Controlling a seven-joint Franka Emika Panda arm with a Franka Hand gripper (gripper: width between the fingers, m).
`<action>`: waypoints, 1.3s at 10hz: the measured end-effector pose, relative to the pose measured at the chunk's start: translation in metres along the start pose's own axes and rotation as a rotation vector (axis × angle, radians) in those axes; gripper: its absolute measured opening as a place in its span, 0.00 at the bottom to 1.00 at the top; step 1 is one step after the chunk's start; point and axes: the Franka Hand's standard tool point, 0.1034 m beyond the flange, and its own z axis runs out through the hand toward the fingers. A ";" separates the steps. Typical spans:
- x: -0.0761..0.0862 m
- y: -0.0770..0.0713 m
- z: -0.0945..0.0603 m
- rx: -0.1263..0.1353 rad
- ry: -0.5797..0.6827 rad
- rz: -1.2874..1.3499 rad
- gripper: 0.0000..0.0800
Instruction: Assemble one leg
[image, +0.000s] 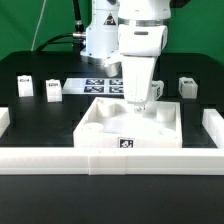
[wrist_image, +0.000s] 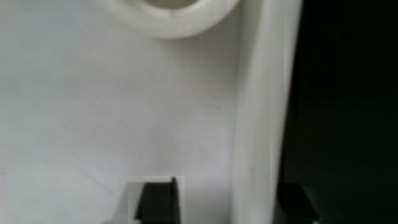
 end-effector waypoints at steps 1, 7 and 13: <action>0.000 0.000 0.000 0.000 0.000 0.000 0.09; 0.000 0.000 0.000 0.000 0.000 0.000 0.07; 0.013 0.008 -0.001 -0.013 -0.001 -0.163 0.07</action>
Offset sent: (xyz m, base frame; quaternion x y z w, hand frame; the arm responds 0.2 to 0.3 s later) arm 0.0000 0.0000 0.0000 0.0000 0.0000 0.0000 1.0000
